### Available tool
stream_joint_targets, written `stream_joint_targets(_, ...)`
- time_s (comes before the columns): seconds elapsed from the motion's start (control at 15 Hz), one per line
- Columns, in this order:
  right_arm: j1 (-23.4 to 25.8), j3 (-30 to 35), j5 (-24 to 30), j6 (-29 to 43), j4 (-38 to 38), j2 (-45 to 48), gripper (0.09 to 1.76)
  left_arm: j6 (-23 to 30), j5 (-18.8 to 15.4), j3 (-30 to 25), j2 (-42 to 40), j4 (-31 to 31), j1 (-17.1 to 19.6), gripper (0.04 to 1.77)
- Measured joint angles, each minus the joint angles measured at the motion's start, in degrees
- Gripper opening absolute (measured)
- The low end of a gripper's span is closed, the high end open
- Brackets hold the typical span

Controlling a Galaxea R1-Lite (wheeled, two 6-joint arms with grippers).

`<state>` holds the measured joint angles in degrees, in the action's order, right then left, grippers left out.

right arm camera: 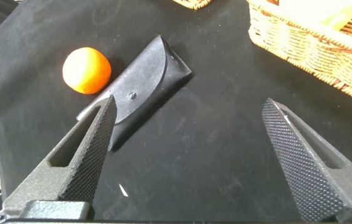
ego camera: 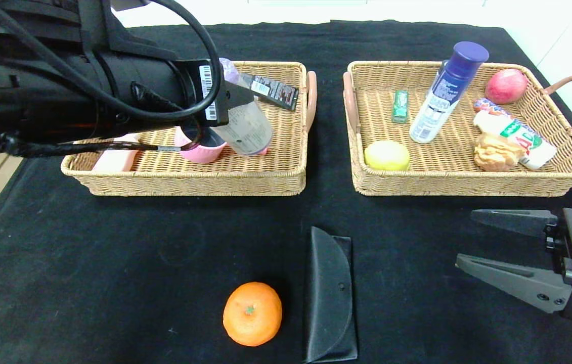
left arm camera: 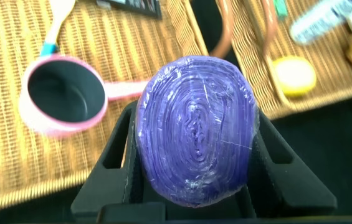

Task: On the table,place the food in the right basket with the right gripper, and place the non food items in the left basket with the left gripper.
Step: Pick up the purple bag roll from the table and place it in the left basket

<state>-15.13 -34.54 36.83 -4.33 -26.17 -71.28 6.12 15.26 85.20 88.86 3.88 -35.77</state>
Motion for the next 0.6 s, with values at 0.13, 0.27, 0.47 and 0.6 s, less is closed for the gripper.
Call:
stream_joint_targets(0.13,0.0,0.0,0.0,0.0,-0.1,0.0,1.71,0.0,-0.7,3.8,3.0,-0.4,0.9,0.94)
stream_joint_targets(0.27,0.1,0.0,0.0,0.0,-0.1,0.0,1.71,-0.1,-1.1,7.9,6.3,-0.5,1.6,0.94)
stream_joint_targets(0.47,0.4,-0.1,0.0,0.0,-0.3,0.0,1.71,-0.3,-1.9,14.3,11.5,-0.5,2.8,0.94)
stream_joint_targets(0.6,0.6,-0.2,0.0,0.0,-0.4,0.1,1.71,-0.3,-2.2,18.0,14.6,-0.3,3.8,0.94)
